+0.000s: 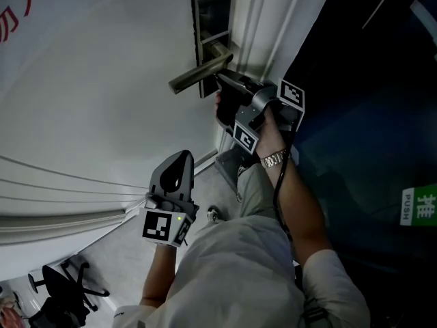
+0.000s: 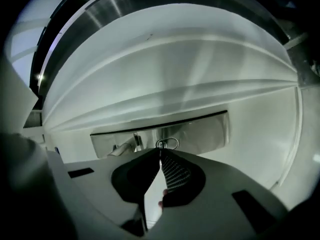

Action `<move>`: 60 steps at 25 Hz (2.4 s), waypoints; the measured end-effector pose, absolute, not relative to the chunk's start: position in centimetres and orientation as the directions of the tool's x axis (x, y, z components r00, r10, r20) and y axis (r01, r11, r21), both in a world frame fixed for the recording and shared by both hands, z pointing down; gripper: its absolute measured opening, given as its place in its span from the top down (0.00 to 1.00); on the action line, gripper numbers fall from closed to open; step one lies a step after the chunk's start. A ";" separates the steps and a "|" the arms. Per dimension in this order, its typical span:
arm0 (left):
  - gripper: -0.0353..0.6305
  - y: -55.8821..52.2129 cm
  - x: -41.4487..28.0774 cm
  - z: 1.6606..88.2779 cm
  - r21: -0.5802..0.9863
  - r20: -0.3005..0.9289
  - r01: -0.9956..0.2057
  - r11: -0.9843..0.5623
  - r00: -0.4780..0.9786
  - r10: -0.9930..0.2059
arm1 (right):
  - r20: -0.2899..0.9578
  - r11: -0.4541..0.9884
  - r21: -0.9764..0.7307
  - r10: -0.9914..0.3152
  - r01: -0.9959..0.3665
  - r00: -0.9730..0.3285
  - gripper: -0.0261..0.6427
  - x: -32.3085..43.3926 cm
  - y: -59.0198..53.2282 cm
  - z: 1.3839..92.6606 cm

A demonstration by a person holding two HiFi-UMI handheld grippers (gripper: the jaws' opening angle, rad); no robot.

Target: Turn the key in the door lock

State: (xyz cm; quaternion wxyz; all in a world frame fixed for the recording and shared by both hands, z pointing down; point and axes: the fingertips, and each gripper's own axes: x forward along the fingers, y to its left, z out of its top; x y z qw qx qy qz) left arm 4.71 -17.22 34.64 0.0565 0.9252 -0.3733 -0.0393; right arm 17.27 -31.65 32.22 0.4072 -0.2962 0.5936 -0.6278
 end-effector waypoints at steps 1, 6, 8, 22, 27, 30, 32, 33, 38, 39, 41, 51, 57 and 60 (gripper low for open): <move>0.94 -17.1 4.7 34.6 0.133 -0.030 -0.689 -0.712 0.716 -0.698 | -0.111 0.049 -0.989 -0.864 0.138 -0.491 0.94 17.4 -31.6 32.2; 0.94 -16.8 4.1 35.0 0.133 -0.019 -0.702 -0.700 0.704 -0.710 | -0.042 0.215 -0.929 -0.870 -0.300 -0.492 0.72 18.3 -30.8 30.7; 0.94 -16.5 4.1 35.2 0.133 -0.017 -0.701 -0.701 0.705 -0.709 | 0.032 0.268 -0.791 -0.879 -0.549 -0.476 0.68 18.4 -30.4 30.2; 0.94 -15.2 2.1 35.8 0.120 0.018 -0.736 -0.666 0.672 -0.740 | 0.172 0.150 0.687 -0.984 -0.711 -0.042 0.78 15.8 -31.4 30.8; 0.94 -15.1 1.8 35.3 0.122 0.010 -0.745 -0.655 0.661 -0.750 | 0.176 0.157 0.617 -0.983 -0.771 -0.059 0.93 15.6 -31.3 30.3; 0.94 -15.0 1.8 35.5 0.120 0.010 -0.748 -0.653 0.658 -0.753 | 0.191 0.184 0.465 -0.976 -0.866 -0.105 0.94 15.7 -31.4 30.4; 0.94 -14.9 1.9 35.0 0.119 -0.011 -0.749 -0.652 0.656 -0.755 | 0.204 0.216 0.272 -0.965 -0.938 -0.163 0.94 16.1 -31.5 30.4; 0.94 -14.9 1.9 34.8 0.118 -0.014 -0.750 -0.650 0.654 -0.757 | 0.211 0.232 0.149 -0.957 -0.961 -0.199 0.94 16.3 -31.5 30.4; 0.94 -14.8 1.8 35.0 0.116 -0.006 -0.755 -0.645 0.649 -0.761 | 0.189 0.252 -0.429 -0.914 -0.868 -0.358 0.94 17.3 -31.7 30.6; 0.94 -14.8 1.8 35.2 0.116 0.005 -0.756 -0.644 0.649 -0.761 | 0.176 0.246 -0.506 -0.909 -0.827 -0.379 0.94 17.4 -31.8 30.6; 0.94 -14.5 1.6 35.8 0.118 0.045 -0.759 -0.640 0.648 -0.761 | 0.150 0.236 -0.626 -0.899 -0.743 -0.411 0.94 17.5 -31.8 30.7; 0.94 -13.8 1.6 35.2 0.118 0.006 -0.766 -0.632 0.637 -0.771 | 0.023 0.162 -0.924 -0.880 -0.345 -0.475 0.93 17.8 -31.6 30.8; 0.94 -13.4 1.1 35.8 0.114 0.022 -0.778 -0.618 0.624 -0.781 | 0.023 0.246 -0.840 -0.874 -0.483 -0.485 0.93 17.4 -30.6 30.9; 0.94 -13.0 0.6 36.7 0.114 0.049 -0.789 -0.604 0.611 -0.790 | 0.057 0.261 -0.776 -0.877 -0.574 -0.477 0.94 17.1 -28.1 32.7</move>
